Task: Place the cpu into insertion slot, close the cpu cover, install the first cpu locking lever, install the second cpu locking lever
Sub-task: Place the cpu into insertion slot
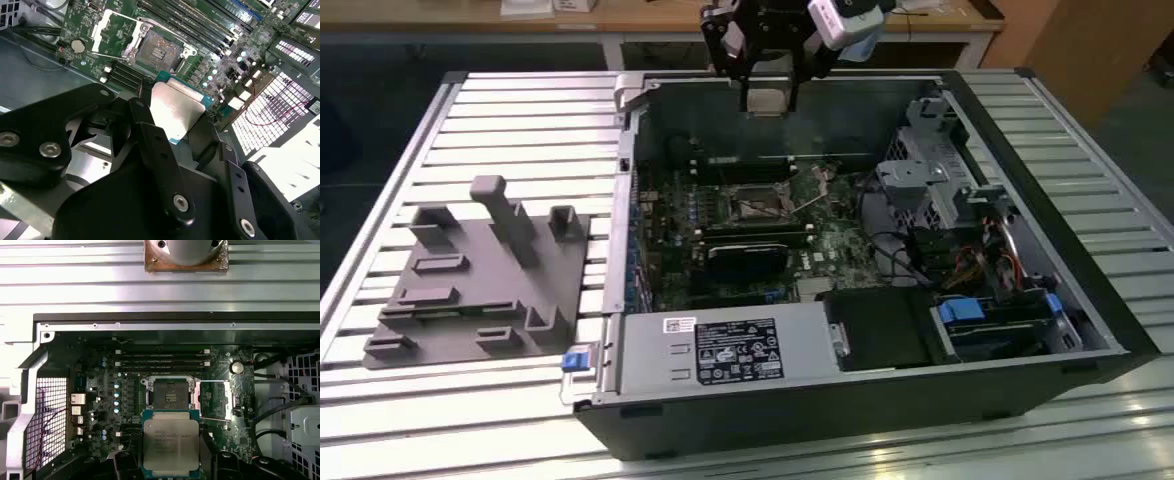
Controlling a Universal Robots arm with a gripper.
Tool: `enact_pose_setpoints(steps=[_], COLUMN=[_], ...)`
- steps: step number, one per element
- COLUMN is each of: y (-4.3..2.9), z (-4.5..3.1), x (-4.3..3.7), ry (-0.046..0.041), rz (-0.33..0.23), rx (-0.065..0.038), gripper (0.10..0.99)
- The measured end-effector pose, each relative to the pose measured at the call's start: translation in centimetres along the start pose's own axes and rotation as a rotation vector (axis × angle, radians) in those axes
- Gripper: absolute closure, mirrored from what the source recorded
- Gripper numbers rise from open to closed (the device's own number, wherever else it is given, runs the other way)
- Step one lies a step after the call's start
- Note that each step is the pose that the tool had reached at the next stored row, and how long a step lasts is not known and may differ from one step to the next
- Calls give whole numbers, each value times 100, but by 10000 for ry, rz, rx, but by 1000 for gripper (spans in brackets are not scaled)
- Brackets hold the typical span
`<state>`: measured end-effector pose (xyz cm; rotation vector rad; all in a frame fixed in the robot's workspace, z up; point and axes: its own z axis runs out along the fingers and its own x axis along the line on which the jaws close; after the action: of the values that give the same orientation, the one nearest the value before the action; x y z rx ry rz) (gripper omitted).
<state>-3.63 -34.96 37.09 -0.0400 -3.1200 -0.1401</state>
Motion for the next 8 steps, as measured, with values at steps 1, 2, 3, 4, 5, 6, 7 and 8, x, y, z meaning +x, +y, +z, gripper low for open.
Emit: enact_pose_setpoints(steps=[1,2,3,4,5,6,7,8], y=[0,0,0,0,0,0,0,0], z=[0,0,0,0,0,0,0,0], x=[0,0,0,0,0,0,0,0], ry=[0,0,0,0,0,0,0,0], rz=[0,0,0,0,0,0,0,0], rx=[0,0,0,0,0,0,0,0], gripper=[545,545,545,545,545,545,545,545])
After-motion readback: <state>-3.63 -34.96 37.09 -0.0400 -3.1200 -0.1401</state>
